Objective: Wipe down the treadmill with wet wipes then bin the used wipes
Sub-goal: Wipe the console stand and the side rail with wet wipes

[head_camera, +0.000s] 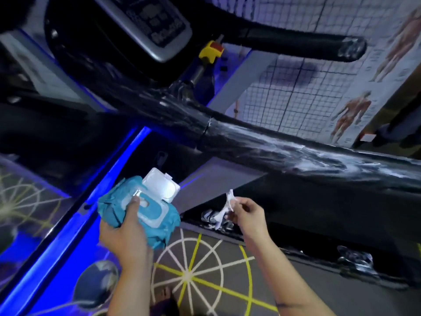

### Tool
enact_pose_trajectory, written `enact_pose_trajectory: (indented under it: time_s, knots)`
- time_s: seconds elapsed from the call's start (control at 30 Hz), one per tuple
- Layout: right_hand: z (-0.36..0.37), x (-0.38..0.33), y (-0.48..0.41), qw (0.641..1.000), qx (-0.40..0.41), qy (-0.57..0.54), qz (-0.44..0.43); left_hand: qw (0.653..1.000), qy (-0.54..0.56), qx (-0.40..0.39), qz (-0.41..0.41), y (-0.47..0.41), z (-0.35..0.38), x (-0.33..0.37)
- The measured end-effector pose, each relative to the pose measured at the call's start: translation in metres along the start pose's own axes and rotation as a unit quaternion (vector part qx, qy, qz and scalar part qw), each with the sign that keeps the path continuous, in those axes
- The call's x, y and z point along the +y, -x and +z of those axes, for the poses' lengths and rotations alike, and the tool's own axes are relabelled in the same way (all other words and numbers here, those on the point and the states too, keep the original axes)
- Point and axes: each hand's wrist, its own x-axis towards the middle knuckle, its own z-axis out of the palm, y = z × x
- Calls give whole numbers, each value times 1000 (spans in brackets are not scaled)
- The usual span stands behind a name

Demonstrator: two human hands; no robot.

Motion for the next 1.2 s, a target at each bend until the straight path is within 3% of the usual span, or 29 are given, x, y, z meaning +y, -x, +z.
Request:
enact_pose_trajectory:
  time_s: [0.27, 0.43, 0.53, 0.73, 0.8, 0.93, 1.1, 1.2]
  knots:
    - [41, 68, 14, 987, -84, 71, 122, 988, -30, 151, -28, -14, -106, -11]
    - [96, 113, 23, 966, -168, 135, 139, 982, -41, 176, -63, -42, -152, -5]
    - [129, 127, 27, 959, -168, 191, 126, 982, -45, 163, -84, -76, -160, 0]
    - [191, 86, 50, 952, -121, 279, -25, 985, -34, 74, -154, -153, -161, 15]
    - [224, 56, 64, 946, -145, 279, -82, 984, -26, 38, -173, -176, -154, 22]
    - [294, 6, 97, 883, -261, 333, -204, 973, -49, -74, -213, -218, -130, 38]
    - [337, -5, 93, 801, -270, 450, -288, 952, -81, -211, -206, -233, -91, 61]
    - [339, -6, 95, 825, -187, 447, -289, 936, -85, -280, -194, -233, -76, 71]
